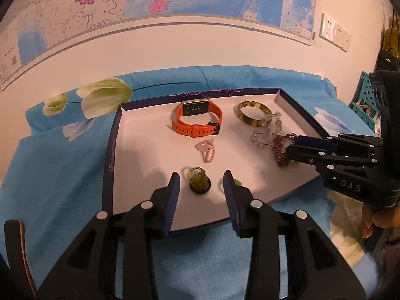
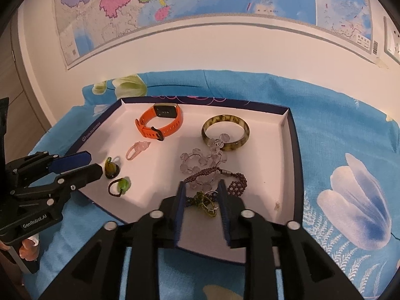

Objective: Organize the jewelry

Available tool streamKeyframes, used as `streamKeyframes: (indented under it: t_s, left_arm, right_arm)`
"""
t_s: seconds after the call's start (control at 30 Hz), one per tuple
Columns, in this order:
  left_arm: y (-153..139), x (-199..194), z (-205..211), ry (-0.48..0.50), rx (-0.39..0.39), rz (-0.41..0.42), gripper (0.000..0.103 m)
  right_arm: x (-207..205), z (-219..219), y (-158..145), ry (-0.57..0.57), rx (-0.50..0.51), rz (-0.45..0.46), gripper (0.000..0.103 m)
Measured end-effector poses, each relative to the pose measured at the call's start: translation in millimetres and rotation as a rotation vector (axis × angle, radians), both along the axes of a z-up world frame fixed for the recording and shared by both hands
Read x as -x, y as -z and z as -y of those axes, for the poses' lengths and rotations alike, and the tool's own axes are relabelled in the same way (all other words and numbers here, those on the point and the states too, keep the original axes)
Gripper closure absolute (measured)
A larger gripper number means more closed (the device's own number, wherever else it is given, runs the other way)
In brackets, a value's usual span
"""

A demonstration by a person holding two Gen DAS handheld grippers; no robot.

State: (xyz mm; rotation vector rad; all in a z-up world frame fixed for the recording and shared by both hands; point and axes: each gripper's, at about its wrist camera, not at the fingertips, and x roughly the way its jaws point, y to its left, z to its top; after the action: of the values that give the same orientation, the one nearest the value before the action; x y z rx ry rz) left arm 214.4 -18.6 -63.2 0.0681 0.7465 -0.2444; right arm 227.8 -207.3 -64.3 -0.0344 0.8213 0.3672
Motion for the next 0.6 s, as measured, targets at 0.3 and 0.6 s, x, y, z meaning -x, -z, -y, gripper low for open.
streamKeyframes:
  t_s: [0.3,0.6]
  left_arm:
    - [-18,34,-11,-0.041,0.001,0.084,0.005]
    - [-20,83,-31,-0.128,0.001,0.111,0.005]
  right_arm:
    - [36,4,-20,0.006,-0.019,0.087,0.034]
    - [94,1,-23,0.029,-0.013,0.151,0.007]
